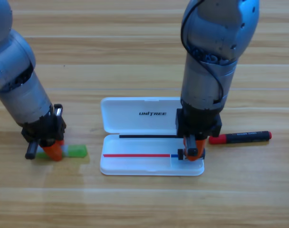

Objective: Clean up eraser and pencils

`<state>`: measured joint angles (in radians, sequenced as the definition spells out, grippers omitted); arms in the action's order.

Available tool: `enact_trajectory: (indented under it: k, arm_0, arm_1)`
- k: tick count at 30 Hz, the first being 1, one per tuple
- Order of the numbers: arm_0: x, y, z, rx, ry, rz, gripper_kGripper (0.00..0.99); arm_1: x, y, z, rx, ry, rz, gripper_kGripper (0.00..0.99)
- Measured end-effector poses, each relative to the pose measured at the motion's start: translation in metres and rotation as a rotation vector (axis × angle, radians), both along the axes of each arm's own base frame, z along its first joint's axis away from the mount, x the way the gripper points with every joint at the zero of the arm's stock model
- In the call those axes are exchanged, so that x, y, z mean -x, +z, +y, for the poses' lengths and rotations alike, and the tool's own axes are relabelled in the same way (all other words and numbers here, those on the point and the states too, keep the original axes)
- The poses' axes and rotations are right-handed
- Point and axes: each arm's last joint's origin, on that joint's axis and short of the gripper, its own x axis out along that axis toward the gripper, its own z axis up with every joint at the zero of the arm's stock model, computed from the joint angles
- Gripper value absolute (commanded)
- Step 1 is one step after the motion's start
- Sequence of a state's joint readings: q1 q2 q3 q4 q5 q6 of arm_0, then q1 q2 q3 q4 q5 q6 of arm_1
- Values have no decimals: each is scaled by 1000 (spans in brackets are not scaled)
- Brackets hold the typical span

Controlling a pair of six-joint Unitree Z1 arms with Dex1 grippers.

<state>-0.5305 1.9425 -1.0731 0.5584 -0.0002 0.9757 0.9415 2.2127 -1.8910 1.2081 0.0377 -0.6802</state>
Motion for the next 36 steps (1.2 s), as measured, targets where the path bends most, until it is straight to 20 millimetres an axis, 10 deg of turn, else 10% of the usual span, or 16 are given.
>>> enact_trajectory:
  k: [21,32,36]
  arm_0:
    - [6,9,6,-77,-32,58,0]
    - [4,71,5,-53,-29,-5,0]
    - [0,93,3,-46,-22,-15,0]
  arm_1:
    - [-13,-20,16,24,1,-18,23]
    - [-15,-26,18,38,1,-19,26]
    - [-15,-30,19,45,1,-15,468]
